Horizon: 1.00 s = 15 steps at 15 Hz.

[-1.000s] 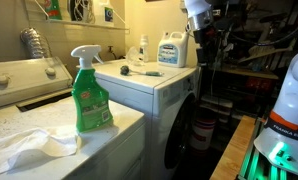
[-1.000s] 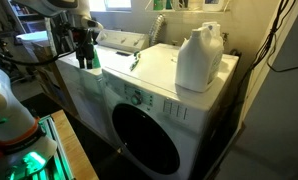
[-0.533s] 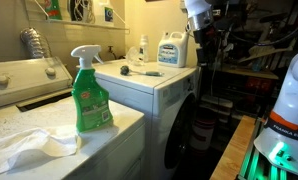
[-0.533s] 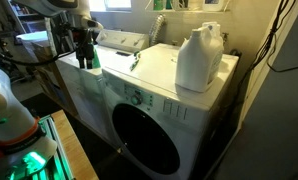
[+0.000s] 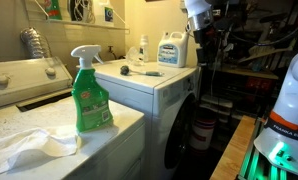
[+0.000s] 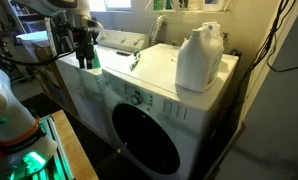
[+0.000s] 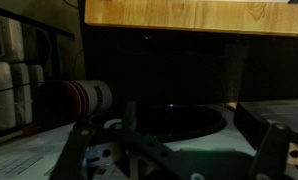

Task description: Pick up the white and green brush and put it the right way up on the washing machine

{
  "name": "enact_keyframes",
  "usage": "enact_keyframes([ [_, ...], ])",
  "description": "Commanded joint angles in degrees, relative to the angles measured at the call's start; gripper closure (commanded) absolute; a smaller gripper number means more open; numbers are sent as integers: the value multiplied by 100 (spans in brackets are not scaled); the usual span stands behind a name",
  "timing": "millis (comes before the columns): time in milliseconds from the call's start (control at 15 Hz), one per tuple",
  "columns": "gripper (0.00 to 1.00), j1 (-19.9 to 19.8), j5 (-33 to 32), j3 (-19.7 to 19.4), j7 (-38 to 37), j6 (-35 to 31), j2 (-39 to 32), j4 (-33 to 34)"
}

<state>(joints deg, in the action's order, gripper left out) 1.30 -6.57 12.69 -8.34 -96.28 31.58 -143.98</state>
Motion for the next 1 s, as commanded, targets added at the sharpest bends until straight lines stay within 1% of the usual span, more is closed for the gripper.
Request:
enact_keyframes([
  [0,0,172,-63,-149,-72,27,-24,16],
  [867,0,172,-63,-149,-72,27,-24,16],
  [933,0,195,-66,-135,-35,-13,-135,131],
])
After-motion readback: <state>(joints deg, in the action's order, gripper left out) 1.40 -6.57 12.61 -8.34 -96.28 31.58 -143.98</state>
